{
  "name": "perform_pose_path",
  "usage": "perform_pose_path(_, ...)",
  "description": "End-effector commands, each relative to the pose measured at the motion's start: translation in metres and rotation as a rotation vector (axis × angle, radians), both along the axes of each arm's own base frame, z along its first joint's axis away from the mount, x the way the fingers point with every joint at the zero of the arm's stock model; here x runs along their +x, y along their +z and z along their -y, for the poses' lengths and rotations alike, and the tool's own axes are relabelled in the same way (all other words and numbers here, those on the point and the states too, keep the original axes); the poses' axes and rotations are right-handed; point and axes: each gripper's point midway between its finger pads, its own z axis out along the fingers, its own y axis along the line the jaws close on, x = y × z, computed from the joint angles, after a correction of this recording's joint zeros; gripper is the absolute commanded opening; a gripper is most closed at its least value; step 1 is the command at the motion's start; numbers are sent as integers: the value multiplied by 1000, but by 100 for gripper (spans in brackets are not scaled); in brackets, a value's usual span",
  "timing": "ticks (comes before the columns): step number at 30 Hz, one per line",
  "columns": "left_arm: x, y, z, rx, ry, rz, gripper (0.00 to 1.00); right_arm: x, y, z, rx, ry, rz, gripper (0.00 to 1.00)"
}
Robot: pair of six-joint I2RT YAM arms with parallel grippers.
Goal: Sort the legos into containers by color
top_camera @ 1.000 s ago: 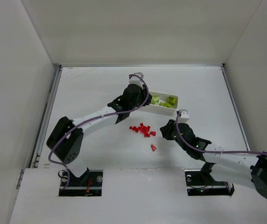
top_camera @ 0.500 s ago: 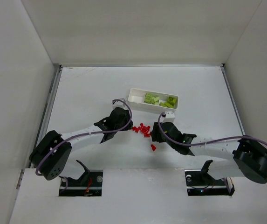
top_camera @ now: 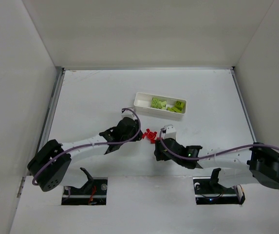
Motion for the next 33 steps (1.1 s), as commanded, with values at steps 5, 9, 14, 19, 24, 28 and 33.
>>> perform_pose_path(5,-1,-1,2,-15,11,10,33,-1,-10,-2,-31,-14,-25,52)
perform_pose_path(9,0,-4,-3,-31,36,1,33,-3,-20,-1,-71,0,-47,37)
perform_pose_path(14,-2,-4,0,-46,24,-3,33,-3,-12,-3,-54,-6,-46,20)
perform_pose_path(19,2,-4,-9,-51,52,8,34,28,46,-11,90,-30,49,20)
perform_pose_path(24,10,-9,-17,-71,91,1,34,100,112,-27,211,-58,194,21)
perform_pose_path(28,9,-15,-18,-77,99,-12,34,168,133,-48,221,-73,272,22)
perform_pose_path(33,10,-14,-18,-92,99,0,34,233,127,-70,174,-89,296,23)
